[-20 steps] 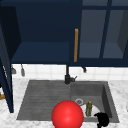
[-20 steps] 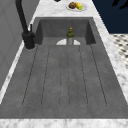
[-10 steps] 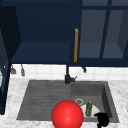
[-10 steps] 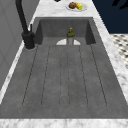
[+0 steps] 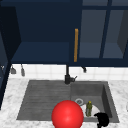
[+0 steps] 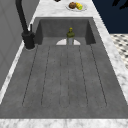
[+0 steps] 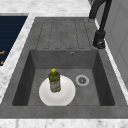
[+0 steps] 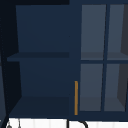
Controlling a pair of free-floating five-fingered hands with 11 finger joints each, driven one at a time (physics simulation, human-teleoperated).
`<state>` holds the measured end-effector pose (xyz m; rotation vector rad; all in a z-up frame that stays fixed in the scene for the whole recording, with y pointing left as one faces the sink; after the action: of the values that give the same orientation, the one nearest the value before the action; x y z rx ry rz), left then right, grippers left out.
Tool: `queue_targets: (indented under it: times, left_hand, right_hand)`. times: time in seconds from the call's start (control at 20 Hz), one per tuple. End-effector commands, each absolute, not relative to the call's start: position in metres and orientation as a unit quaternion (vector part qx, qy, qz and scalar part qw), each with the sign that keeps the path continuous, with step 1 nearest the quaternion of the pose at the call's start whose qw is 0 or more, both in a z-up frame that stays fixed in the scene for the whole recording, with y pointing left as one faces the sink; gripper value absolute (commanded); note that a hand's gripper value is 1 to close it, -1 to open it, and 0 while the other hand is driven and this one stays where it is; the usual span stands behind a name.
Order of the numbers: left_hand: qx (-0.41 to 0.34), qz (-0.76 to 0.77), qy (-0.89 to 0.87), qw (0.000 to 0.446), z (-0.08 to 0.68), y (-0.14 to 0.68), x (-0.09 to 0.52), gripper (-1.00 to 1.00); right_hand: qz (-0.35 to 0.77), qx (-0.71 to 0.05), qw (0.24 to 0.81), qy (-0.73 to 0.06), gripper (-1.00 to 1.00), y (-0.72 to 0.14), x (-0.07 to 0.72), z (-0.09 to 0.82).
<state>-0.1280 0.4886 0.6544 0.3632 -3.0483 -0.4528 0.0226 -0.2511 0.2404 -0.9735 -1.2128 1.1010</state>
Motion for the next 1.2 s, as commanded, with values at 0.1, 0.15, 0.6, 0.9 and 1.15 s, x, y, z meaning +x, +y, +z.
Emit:
queue_targets:
  times: [0.1, 0.15, 0.6, 0.9, 1.15]
  left_hand:
    - [0.098, -0.152, -0.983, 0.013, 0.656, 0.497, -0.14, -1.0]
    - [0.091, -0.155, -0.984, 0.011, 0.656, 0.499, -0.148, -1.0]
    - [0.069, -0.164, -0.984, 0.008, 0.65, 0.523, -0.206, -1.0]
    - [0.058, -0.172, -0.983, 0.007, 0.643, 0.529, -0.234, -1.0]
    - [0.044, -0.175, -0.984, 0.009, 0.629, 0.52, -0.252, -1.0]
  right_hand:
    - [0.471, -0.416, 0.579, -0.519, 0.0, -0.251, 0.023, 0.24]
    - [0.471, -0.416, 0.579, -0.519, 0.0, -0.251, 0.023, 0.24]
    - [0.471, -0.416, 0.579, -0.519, 0.0, -0.251, 0.023, 0.24]
    - [0.471, -0.416, 0.579, -0.519, 0.0, -0.251, 0.023, 0.24]
    - [0.471, -0.416, 0.579, -0.519, 0.0, -0.251, 0.023, 0.24]
